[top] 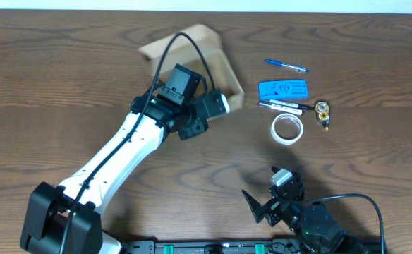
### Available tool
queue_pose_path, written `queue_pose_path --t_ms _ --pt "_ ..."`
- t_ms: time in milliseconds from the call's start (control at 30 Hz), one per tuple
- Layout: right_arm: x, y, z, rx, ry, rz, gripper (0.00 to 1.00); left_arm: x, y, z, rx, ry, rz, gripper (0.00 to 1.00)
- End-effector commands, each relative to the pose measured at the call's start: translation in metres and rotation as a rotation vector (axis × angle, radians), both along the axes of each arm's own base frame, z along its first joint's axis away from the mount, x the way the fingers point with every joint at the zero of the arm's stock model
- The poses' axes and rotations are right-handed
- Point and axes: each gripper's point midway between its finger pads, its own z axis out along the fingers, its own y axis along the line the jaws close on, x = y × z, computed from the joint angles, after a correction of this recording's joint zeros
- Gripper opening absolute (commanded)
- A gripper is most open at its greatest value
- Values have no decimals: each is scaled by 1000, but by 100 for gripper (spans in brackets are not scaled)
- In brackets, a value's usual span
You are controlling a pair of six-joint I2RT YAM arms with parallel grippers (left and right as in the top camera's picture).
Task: Pack container
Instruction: 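Drag the box with the left gripper rightward to table center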
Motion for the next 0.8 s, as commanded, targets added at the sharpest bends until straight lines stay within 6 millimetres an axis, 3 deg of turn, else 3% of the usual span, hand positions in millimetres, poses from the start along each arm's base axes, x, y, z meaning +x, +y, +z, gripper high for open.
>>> queue_pose_path --t_ms 0,400,767 --pt "-1 1 0 10 4 3 99 -11 -21 22 -60 -79 -262 5" --pt "-1 1 0 10 4 3 99 -38 -21 8 -64 15 -396 6" --pt "-1 1 0 10 4 3 99 -35 -16 -21 -4 64 -402 5"
